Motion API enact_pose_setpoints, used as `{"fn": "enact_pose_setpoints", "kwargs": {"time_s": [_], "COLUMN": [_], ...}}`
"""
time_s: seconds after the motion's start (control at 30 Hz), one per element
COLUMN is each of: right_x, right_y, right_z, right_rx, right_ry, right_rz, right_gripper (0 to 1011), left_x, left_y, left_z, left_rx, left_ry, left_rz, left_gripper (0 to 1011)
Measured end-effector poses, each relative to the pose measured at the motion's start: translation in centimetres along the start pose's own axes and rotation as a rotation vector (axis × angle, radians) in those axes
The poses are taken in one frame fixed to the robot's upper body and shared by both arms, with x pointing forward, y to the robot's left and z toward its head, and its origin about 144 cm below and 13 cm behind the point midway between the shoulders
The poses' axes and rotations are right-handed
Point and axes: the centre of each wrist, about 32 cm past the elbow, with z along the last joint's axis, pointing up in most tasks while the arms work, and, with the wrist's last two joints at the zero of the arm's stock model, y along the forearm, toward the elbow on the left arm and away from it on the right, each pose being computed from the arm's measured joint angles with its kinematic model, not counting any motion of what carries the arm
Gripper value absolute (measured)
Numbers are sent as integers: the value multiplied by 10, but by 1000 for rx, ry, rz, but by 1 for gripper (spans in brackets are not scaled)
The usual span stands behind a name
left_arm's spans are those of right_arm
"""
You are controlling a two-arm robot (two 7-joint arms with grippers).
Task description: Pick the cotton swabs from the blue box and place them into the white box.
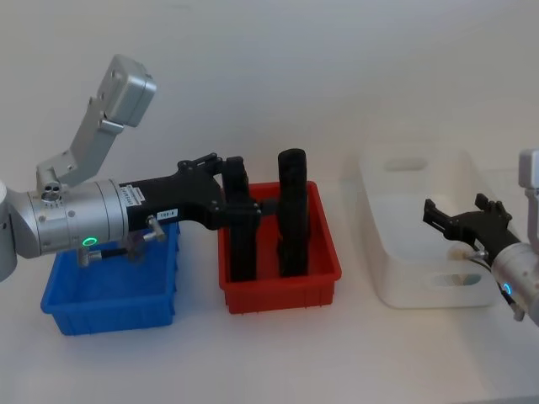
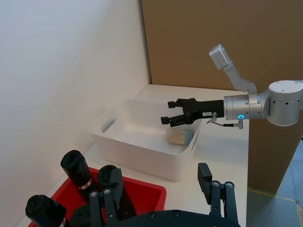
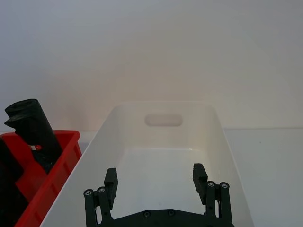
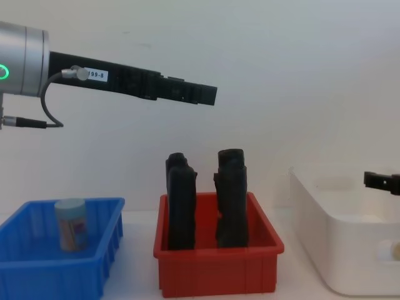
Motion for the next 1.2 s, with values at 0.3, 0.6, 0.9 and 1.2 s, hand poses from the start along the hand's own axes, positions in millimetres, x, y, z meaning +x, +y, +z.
{"fn": "enact_pose_setpoints", "kwargs": {"time_s": [0.3,0.6,0.9,1.2], "right_x": [-1,-3,-13,-25], "right_y": [-4,-9,-31,-55], "right_z": [3,2,-2,-5], "right_rx": [60,65,87,111], "right_ry": [0,-4,-30,-53], "right_rz": [-8,-2,37,83], "right_gripper": [1002,1002,1002,1001], "left_x": [0,-3,-16,-32], "left_y": [0,-2,-10,-19], "left_z": [0,-5,-18,-34], "left_rx": [0,1,-1,-8], "left_ry": [0,-4,-23,-45], "left_rz": [0,24,96,184], "left_gripper": [1004,1004,1004,1004]}}
